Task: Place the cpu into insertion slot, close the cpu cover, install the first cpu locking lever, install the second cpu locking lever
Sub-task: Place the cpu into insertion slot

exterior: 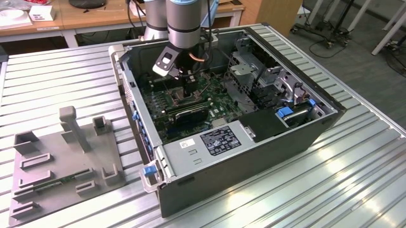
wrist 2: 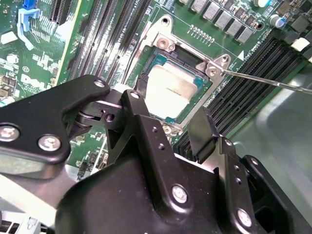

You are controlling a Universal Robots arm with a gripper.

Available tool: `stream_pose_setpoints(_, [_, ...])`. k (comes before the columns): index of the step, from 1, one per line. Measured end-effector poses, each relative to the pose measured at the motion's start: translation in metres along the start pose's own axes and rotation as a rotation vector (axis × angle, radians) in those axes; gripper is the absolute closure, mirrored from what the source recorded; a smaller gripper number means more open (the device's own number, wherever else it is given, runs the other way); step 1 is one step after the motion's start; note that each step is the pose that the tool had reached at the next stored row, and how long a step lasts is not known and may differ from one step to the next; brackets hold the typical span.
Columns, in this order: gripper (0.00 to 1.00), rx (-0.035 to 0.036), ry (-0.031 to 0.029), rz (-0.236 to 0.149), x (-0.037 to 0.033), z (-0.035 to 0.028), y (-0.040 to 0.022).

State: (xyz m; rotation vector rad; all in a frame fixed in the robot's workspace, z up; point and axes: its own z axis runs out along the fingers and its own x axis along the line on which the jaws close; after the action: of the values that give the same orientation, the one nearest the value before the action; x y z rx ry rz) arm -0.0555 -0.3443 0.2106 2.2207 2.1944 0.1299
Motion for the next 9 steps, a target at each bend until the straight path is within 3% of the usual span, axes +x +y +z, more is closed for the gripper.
stream_pose_setpoints(9, [0.4,0.0001,-0.0001,0.0,0.0,-0.0015,0.0001])
